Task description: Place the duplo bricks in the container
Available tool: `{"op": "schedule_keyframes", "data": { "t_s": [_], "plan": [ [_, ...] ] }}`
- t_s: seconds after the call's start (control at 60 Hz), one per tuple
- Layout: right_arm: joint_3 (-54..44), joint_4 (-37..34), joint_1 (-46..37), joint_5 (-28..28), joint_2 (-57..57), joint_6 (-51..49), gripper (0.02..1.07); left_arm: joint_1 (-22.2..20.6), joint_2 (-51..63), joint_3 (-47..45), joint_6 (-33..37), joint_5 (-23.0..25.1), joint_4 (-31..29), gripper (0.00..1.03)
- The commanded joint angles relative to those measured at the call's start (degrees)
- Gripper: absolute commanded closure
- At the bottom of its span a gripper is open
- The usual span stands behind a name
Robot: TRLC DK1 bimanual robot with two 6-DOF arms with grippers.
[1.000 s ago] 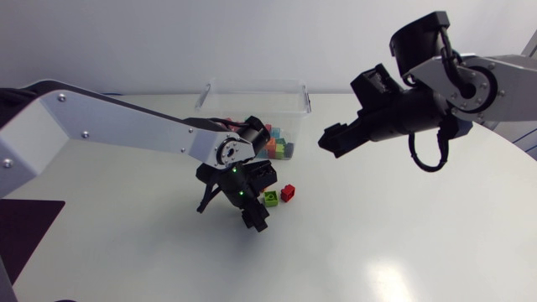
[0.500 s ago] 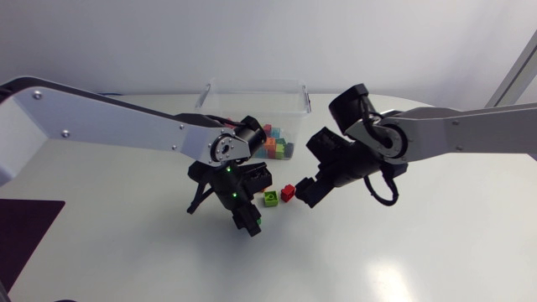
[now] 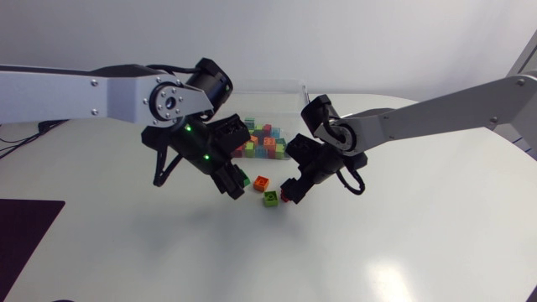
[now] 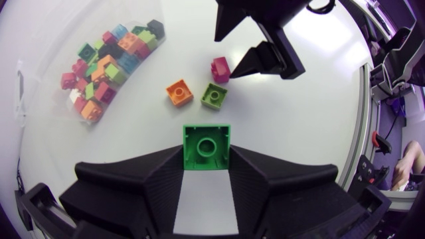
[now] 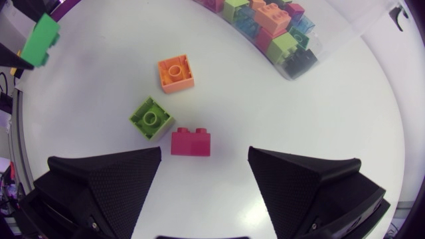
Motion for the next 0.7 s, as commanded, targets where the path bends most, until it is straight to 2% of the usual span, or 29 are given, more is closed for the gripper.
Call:
{"op": "schedule_keyframes", "data": {
  "t_s": [0.0,0.1,0.267,0.433,0.6,0.683],
  "plan": [
    [2.4,-1.0,0.8,0.5,2.9,-1.7,0.16,1.5,-2.5,2.2,-0.6,0.3,0.4,0.77],
    [4.7,-2.4,1.2,1.1,5.2,-2.5,0.20,3.5,-4.5,4.4,-1.3,1.9,0.6,0.77],
    [6.9,-3.7,1.9,2.0,7.4,-3.2,0.31,6.3,-6.3,7.5,-3.0,3.2,2.6,0.77],
    [8.1,-4.9,2.0,2.4,8.7,-3.5,0.52,7.7,-6.8,9.2,-5.7,3.4,6.3,0.77],
    [8.4,-5.3,2.6,3.4,9.6,-3.5,0.82,9.5,-6.8,9.8,-9.7,3.4,13.6,0.77],
    [7.8,-5.8,2.7,4.0,8.5,-3.5,0.83,10.6,-5.4,10.9,-11.8,3.7,16.4,0.77]
  ]
}}
